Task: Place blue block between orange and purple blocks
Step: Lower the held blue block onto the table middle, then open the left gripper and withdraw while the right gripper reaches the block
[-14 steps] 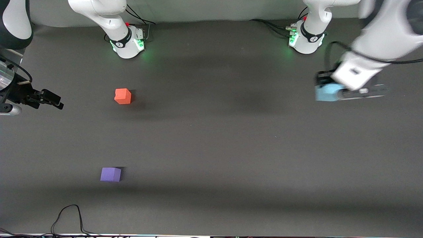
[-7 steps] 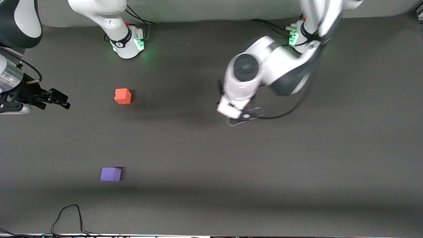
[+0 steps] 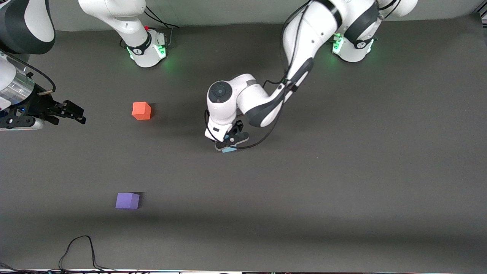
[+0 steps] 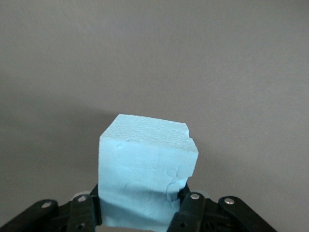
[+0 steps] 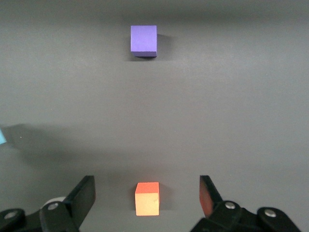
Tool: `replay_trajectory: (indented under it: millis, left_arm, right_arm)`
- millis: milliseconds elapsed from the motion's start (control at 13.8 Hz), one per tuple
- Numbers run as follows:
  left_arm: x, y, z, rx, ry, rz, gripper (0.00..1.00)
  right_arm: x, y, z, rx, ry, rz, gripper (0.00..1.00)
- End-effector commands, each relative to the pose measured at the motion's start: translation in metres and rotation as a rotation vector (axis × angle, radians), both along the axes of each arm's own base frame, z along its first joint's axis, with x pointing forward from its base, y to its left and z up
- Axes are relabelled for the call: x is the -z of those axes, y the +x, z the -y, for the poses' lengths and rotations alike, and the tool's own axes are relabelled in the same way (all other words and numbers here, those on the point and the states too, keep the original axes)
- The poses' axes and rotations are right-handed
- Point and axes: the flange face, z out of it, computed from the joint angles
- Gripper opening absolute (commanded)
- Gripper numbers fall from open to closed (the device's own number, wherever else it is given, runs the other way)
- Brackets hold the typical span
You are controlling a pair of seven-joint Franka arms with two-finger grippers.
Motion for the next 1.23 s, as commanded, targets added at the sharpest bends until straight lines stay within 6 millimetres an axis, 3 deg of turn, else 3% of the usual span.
replay_trajectory:
  millis: [0,72,145,289,506,578,651,795,940,1157]
  left_arm:
    - [0.008,-0.001,0.014,-0.041,0.004,0.03,0.46]
    - [0.017,-0.008,0.016,-0.04,0.015,0.022,0.56]
    - [0.023,-0.025,0.026,-0.006,0.034,0.029,0.94]
    - [0.019,-0.026,0.026,0.014,0.063,0.063,1.0]
    - [-0.043,-0.01,0.014,-0.056,0.06,0.074,1.0]
    - [-0.082,0.016,-0.009,-0.137,0.046,0.088,1.0]
    - [-0.119,0.044,-0.04,-0.189,0.039,0.088,1.0]
    - [-0.188,0.073,-0.111,-0.174,0.062,0.07,1.0]
    - [-0.243,0.103,-0.216,-0.074,0.05,-0.033,1.0]
    - [-0.304,0.14,-0.365,0.019,0.073,-0.052,1.0]
  right_arm:
    - [0.008,-0.003,-0.013,-0.018,0.017,-0.024,0.96]
    - [0.014,0.003,-0.014,0.017,0.018,-0.033,0.97]
    - [0.013,0.007,-0.012,0.022,0.018,-0.028,1.0]
    - [0.035,0.012,-0.012,0.037,0.052,-0.069,1.0]
    - [0.049,0.02,-0.02,0.031,0.054,-0.085,1.0]
    - [0.05,0.022,-0.036,0.004,0.052,-0.08,1.0]
    - [0.052,0.025,-0.058,-0.033,0.051,-0.063,1.0]
    - [0.075,0.037,-0.106,-0.113,0.047,-0.089,1.0]
    - [0.096,0.047,-0.172,-0.132,0.058,-0.1,1.0]
    - [0.141,0.06,-0.27,-0.194,0.048,-0.076,1.0]
